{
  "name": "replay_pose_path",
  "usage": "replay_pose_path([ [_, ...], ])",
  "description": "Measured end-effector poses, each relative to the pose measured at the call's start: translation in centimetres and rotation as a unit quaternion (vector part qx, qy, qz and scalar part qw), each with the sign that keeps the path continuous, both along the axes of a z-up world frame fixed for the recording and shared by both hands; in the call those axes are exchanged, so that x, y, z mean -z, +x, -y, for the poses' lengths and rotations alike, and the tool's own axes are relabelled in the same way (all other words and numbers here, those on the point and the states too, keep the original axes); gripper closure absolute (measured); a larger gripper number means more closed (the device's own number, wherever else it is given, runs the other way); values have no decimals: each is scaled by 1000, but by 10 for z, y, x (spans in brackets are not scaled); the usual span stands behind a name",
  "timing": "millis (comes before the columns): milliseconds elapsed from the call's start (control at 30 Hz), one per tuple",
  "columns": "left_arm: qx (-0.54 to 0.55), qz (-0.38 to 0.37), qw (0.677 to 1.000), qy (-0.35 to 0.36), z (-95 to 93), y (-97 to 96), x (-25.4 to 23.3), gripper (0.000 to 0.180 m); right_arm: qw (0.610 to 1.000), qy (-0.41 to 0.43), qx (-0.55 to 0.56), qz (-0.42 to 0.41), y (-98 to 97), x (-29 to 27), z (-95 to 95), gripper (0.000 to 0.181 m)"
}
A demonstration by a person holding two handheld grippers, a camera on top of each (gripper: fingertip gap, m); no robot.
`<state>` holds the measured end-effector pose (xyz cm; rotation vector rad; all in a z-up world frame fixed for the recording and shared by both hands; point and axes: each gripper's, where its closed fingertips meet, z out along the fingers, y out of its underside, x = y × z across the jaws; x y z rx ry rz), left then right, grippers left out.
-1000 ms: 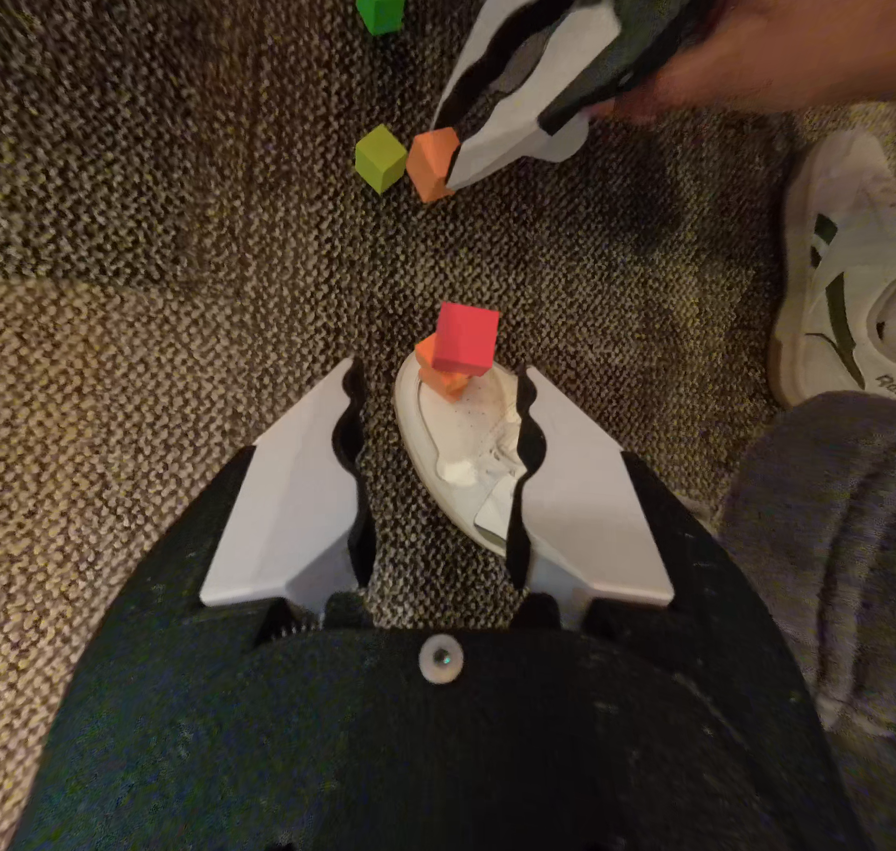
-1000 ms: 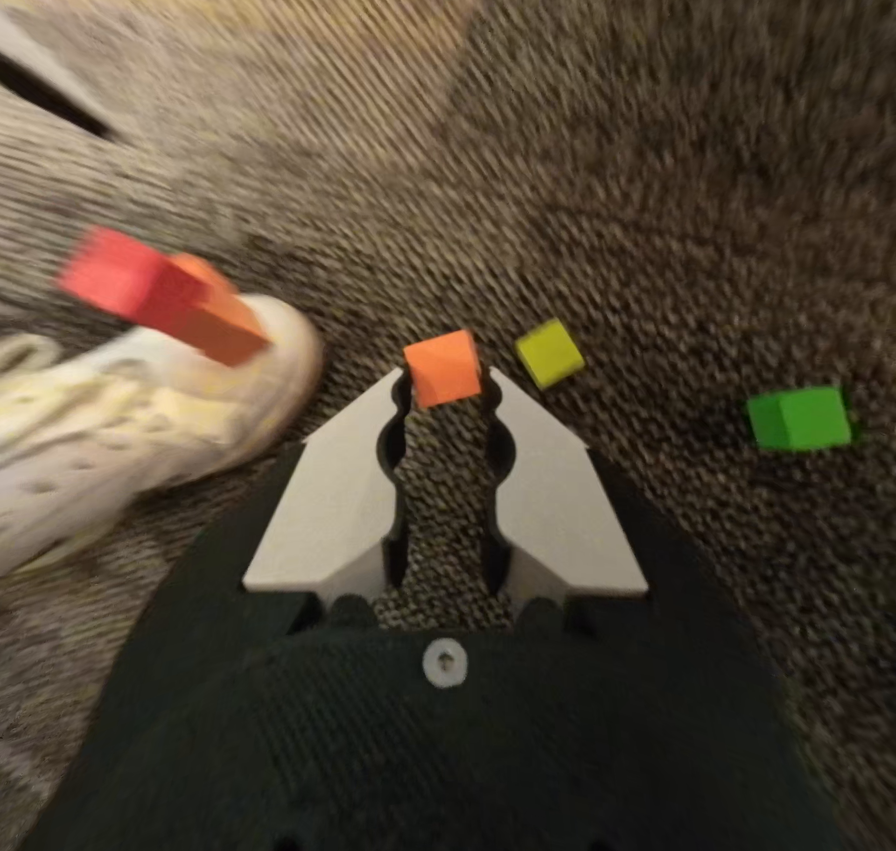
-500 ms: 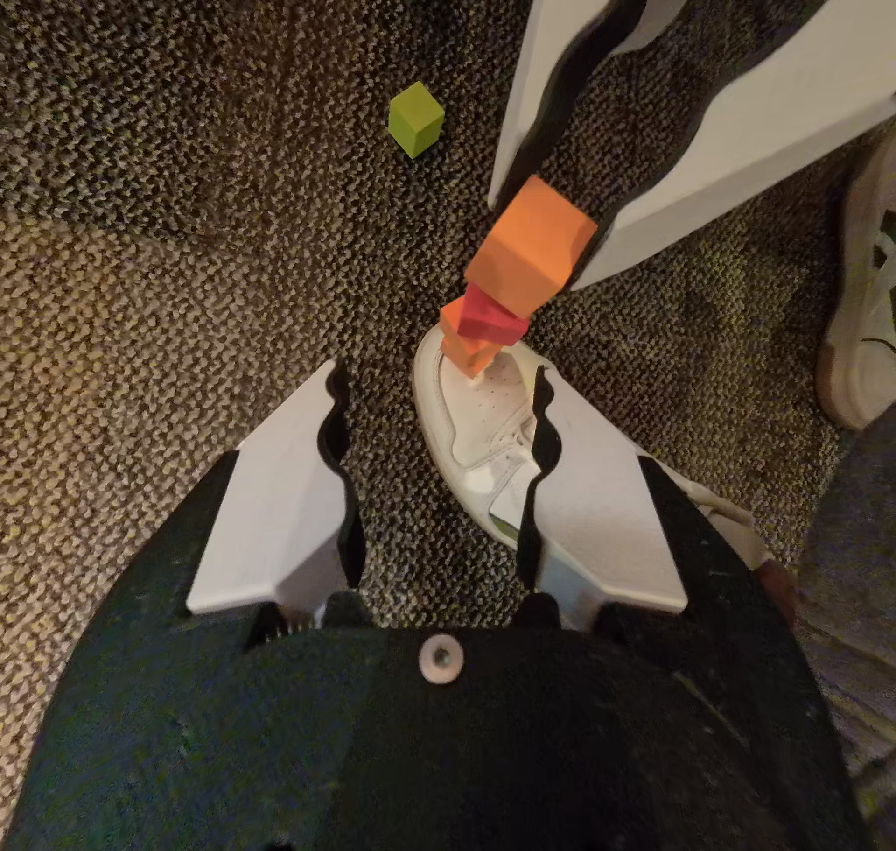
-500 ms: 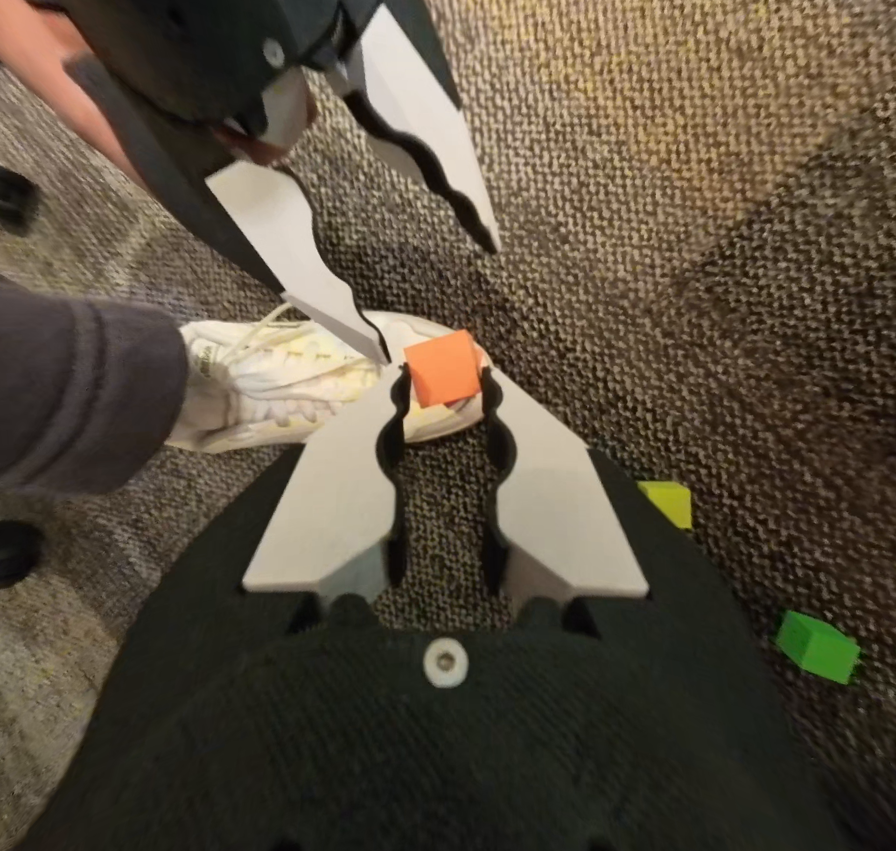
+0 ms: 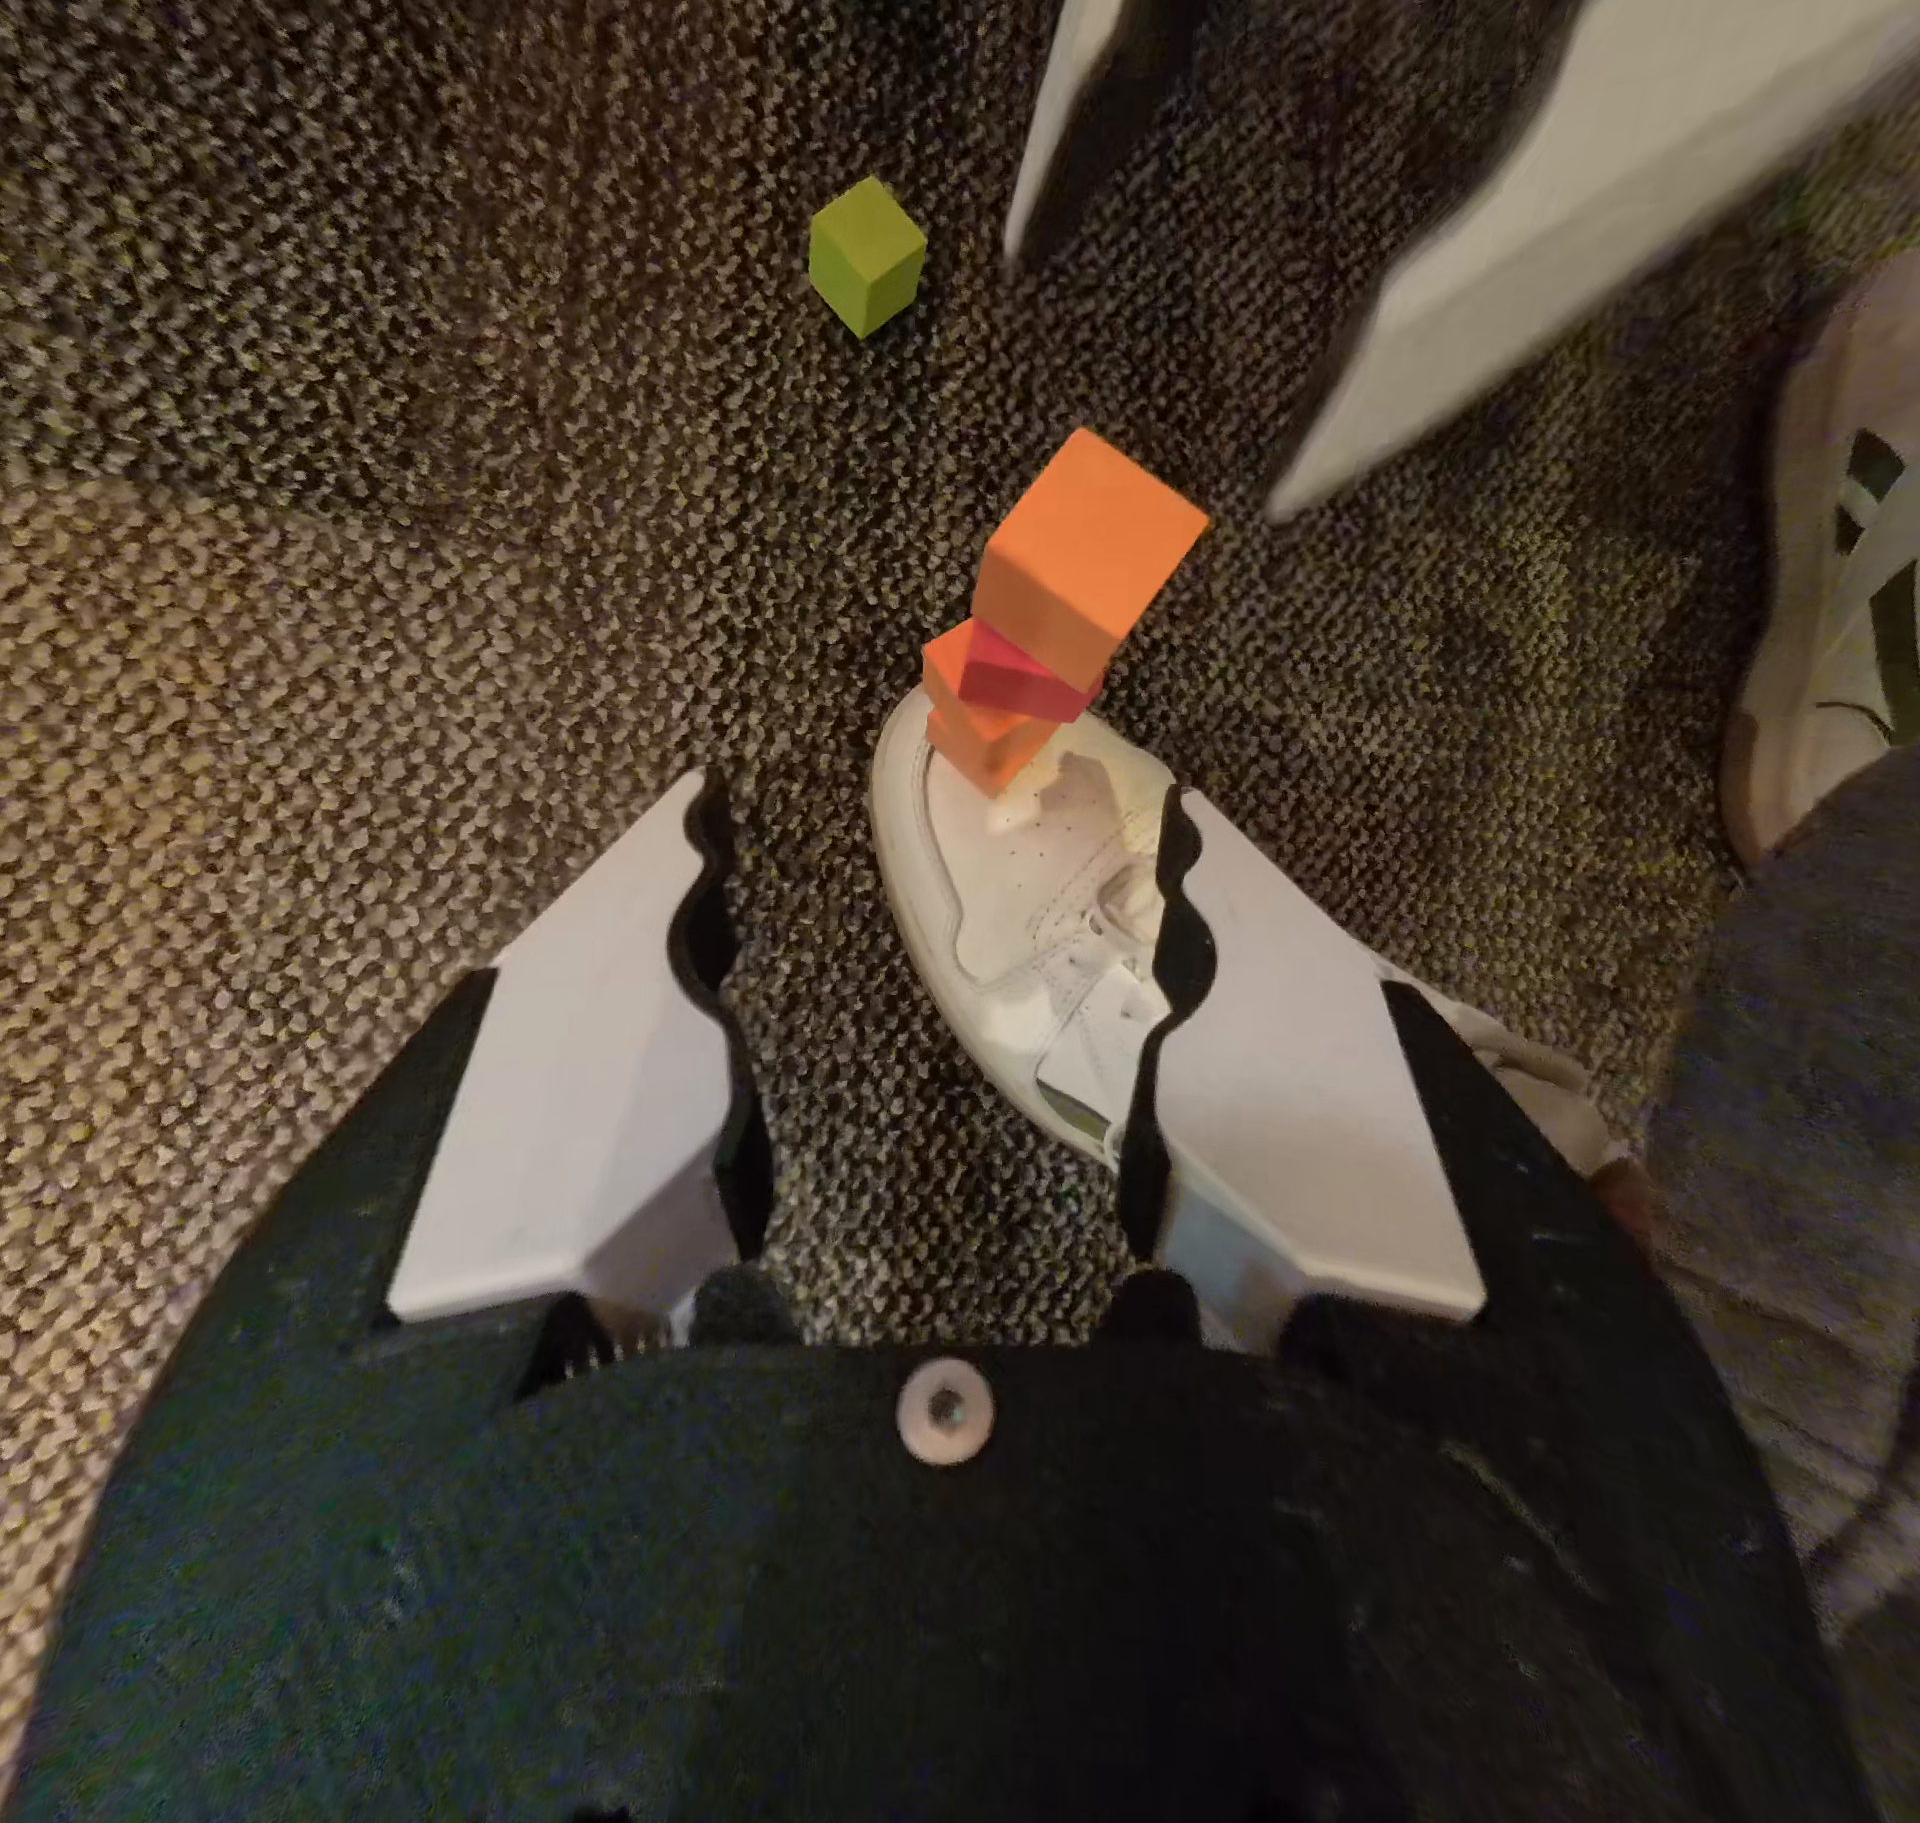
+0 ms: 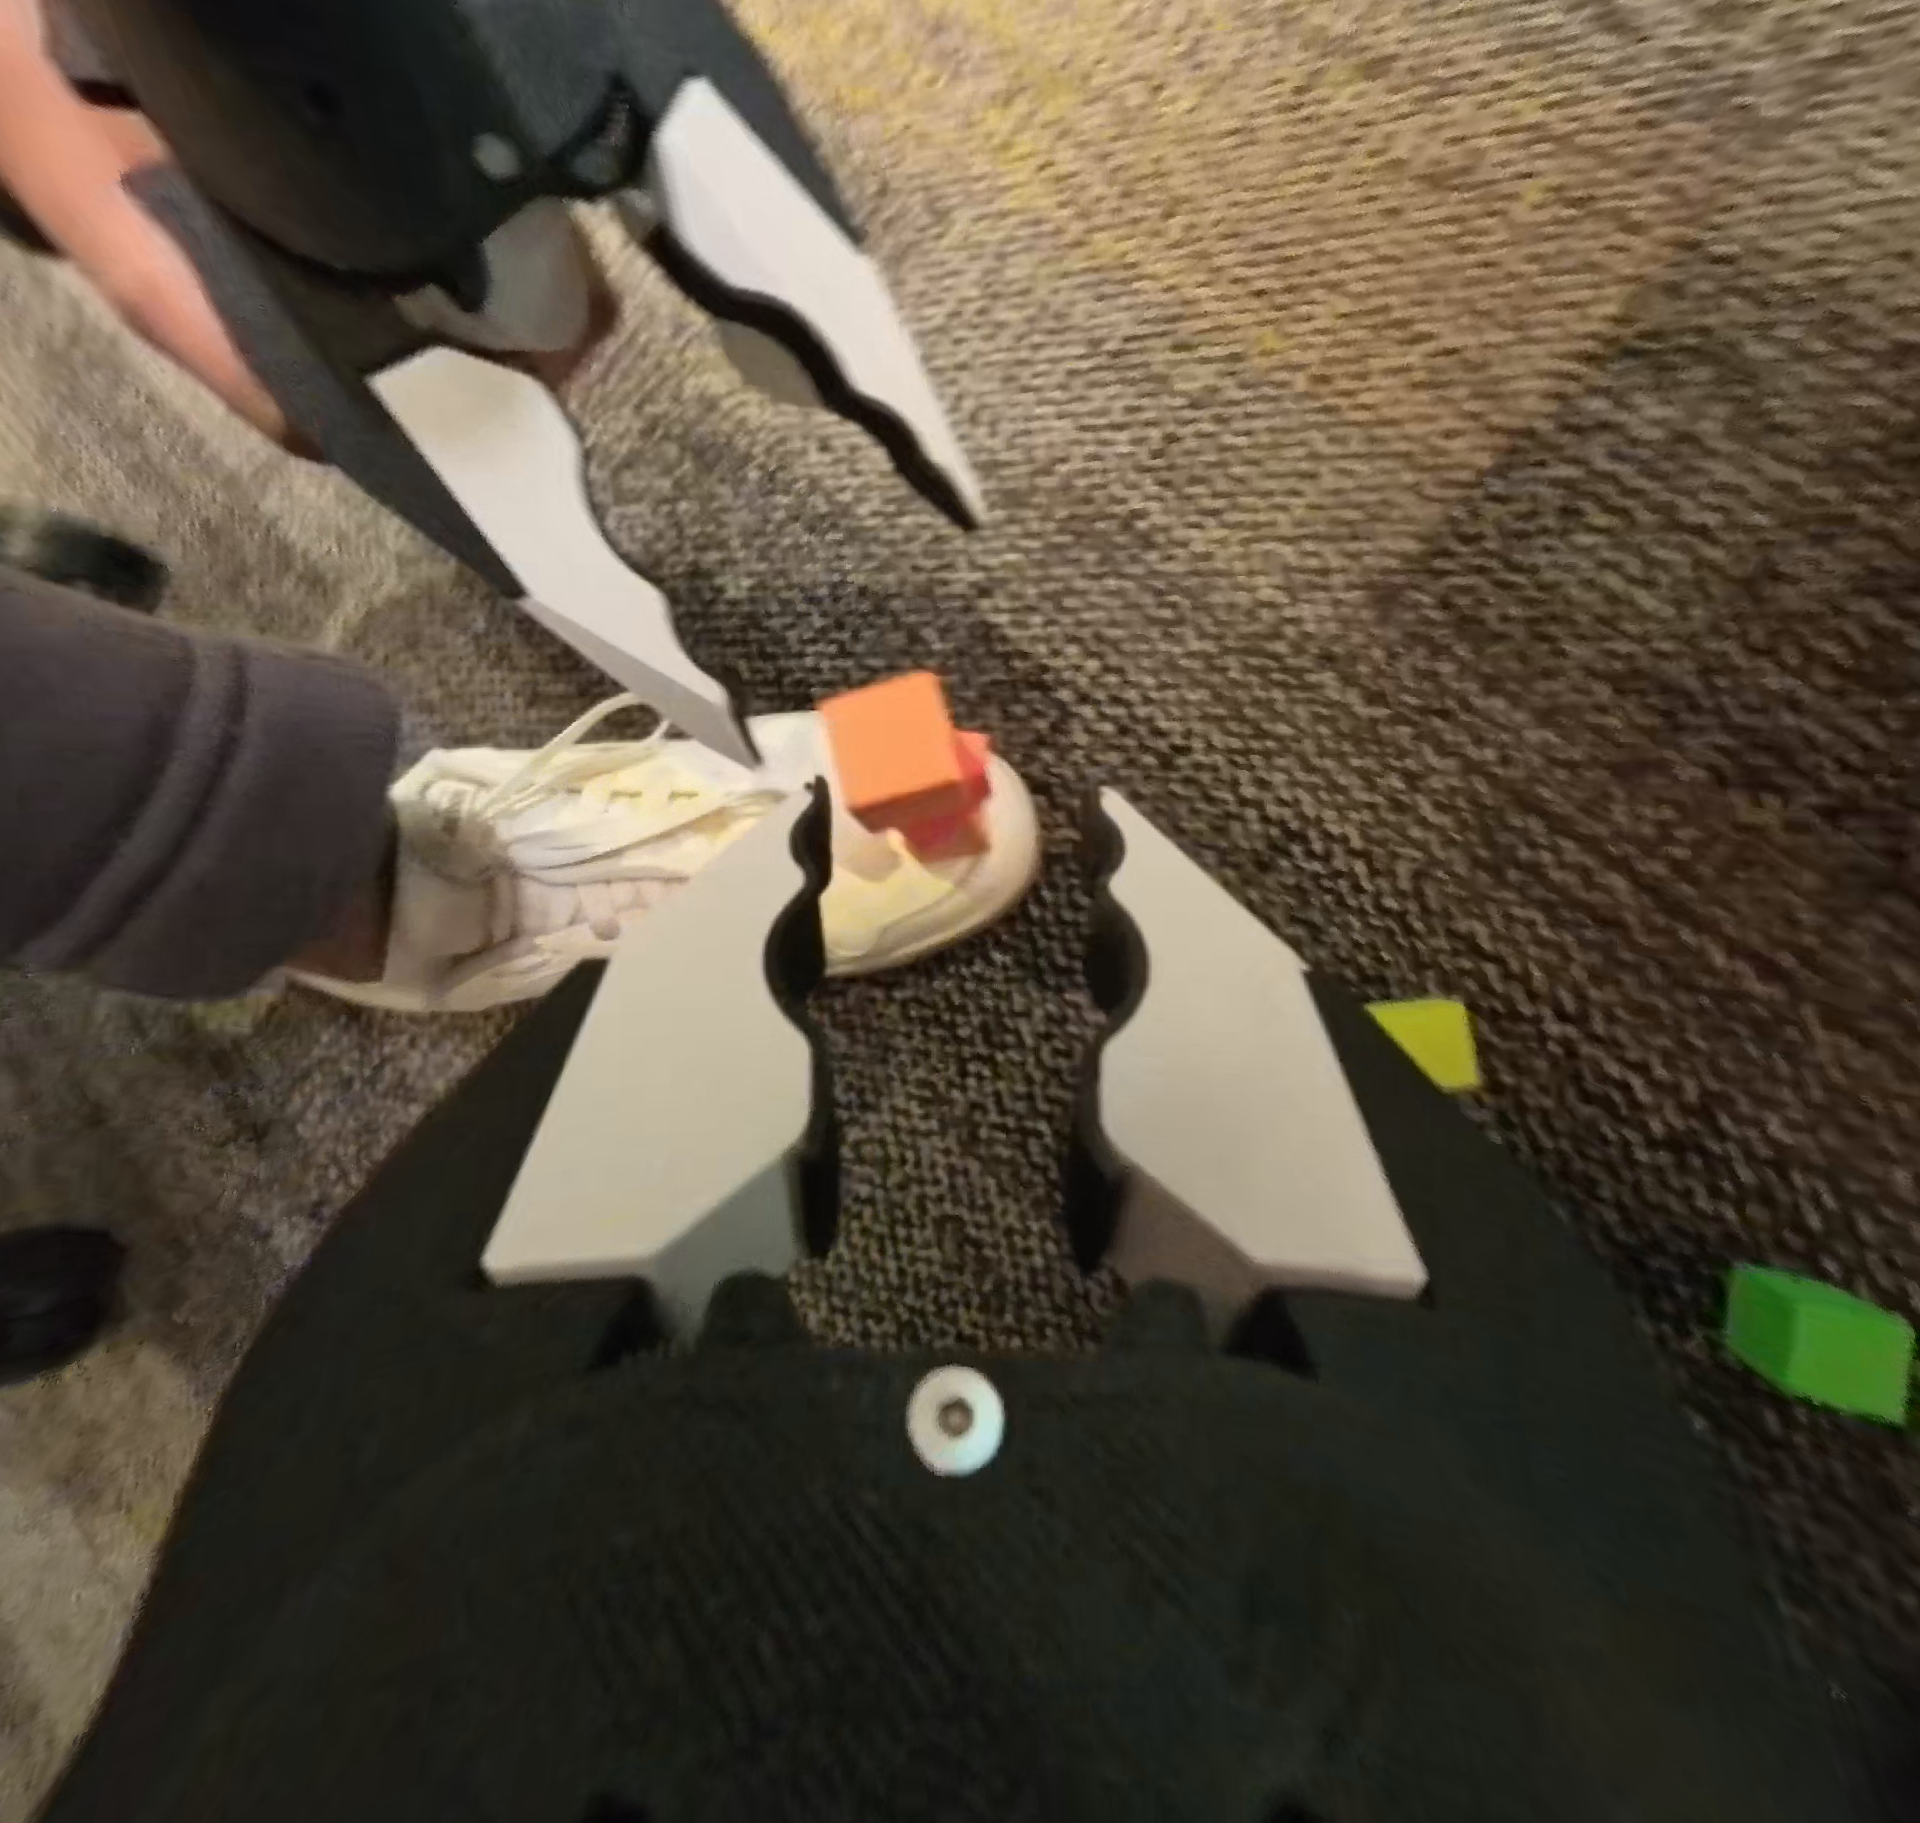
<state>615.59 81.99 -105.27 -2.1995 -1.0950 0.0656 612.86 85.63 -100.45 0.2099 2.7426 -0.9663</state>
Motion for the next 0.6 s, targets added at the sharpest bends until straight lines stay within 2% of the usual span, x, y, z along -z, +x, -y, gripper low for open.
replay_pose_path([
  [67, -3, -15, 1000, 1, 5, -4, -7, 99, 998, -14, 62, -11, -29, -2, -22, 129],
  [133, -17, -33, 999, 7, 13, -16, -18, 99, 981, 4, 170, -92, -86, 8, -64, 117],
  [200, -25, -52, 998, 12, 20, -37, -30, 98, 948, 37, 267, -172, -137, 27, -121, 118],
  [267, -19, -65, 998, 2, 22, -66, -37, 97, 931, 59, 322, -162, -162, 53, -159, 117],
  [367, 26, -63, 998, -11, 1, -112, -39, 99, 928, 70, 346, -122, -180, 83, -167, 118],
  [433, 80, -48, 995, -46, -18, -136, -25, 110, 934, 79, 330, -107, -187, 102, -157, 116],
  [500, 126, -16, 988, -88, -36, -153, -3, 113, 940, 117, 298, -120, -194, 124, -153, 125],
  [567, 156, 4, 983, -100, -57, -162, 11, 113, 938, 155, 274, -143, -201, 140, -155, 134],
  [600, 162, 12, 982, -99, -65, -163, 17, 113, 936, 169, 270, -151, -203, 145, -158, 148],
])
